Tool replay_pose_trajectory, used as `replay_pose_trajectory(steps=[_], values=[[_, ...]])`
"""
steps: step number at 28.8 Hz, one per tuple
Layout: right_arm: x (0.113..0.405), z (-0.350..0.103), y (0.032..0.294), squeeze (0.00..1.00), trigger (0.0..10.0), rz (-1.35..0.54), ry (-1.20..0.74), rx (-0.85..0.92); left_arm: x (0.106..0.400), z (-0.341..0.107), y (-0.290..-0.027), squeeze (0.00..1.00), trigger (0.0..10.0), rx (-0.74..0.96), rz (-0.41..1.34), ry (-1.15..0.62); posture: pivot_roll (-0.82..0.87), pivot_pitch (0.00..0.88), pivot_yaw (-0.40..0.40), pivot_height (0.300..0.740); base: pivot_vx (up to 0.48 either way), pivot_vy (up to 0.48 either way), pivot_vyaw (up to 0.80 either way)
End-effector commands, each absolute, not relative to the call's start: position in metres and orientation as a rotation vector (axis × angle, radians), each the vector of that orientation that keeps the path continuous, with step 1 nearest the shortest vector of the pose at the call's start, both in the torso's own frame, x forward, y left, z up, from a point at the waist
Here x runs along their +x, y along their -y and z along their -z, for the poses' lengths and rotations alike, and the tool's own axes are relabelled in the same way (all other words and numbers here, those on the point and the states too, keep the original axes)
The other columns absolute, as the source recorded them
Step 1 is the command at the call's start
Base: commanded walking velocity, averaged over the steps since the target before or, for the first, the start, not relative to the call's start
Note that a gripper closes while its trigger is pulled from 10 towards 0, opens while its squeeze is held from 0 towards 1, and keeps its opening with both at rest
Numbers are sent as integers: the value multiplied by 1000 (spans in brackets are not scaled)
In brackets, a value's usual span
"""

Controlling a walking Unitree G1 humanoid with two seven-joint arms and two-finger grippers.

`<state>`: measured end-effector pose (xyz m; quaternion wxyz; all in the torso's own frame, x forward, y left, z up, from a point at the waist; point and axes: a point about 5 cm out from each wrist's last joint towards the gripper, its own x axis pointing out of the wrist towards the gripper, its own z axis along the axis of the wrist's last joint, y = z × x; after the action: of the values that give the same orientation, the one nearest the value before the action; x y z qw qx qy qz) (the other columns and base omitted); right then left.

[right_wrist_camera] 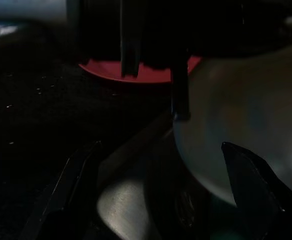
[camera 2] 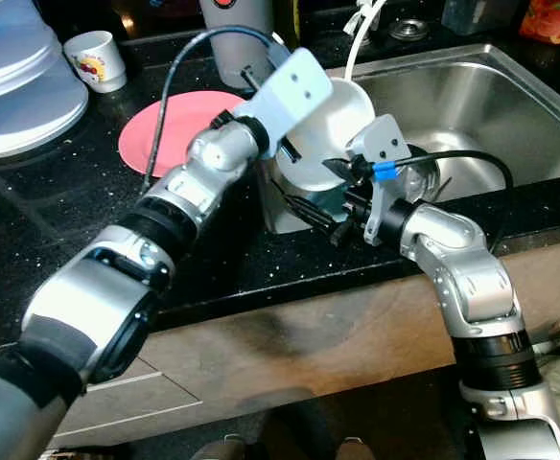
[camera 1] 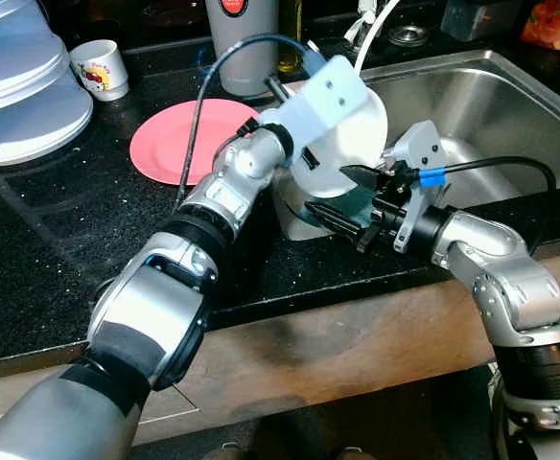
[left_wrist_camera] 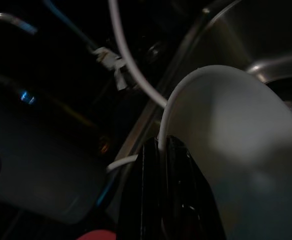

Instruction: Kitchen organization

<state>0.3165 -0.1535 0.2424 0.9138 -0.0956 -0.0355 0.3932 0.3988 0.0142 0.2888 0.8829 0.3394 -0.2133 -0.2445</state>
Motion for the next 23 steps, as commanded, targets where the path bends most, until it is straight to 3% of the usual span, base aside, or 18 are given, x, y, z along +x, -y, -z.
replay_pose_trajectory(steps=[1, 9, 22, 23], values=[[314, -243, 152, 0, 10000, -815, 79, -196, 397, -275, -10, 0, 0, 759, 544, 433, 18, 150, 100, 740, 0, 0, 0], [313, -242, 152, 0, 10000, -815, 79, -197, 392, -246, -2, 0, 0, 828, 655, 360, 16, 144, 101, 740, 0, 0, 0], [312, -243, 150, 0, 10000, -826, 81, -195, 396, -236, -9, 0, 0, 894, 647, 300, 16, 135, 100, 740, 0, 0, 0], [312, -243, 150, 0, 10000, -825, 81, -195, 396, -236, -9, 0, 4235, 895, 650, 298, 17, 135, 99, 740, 0, 0, 0]])
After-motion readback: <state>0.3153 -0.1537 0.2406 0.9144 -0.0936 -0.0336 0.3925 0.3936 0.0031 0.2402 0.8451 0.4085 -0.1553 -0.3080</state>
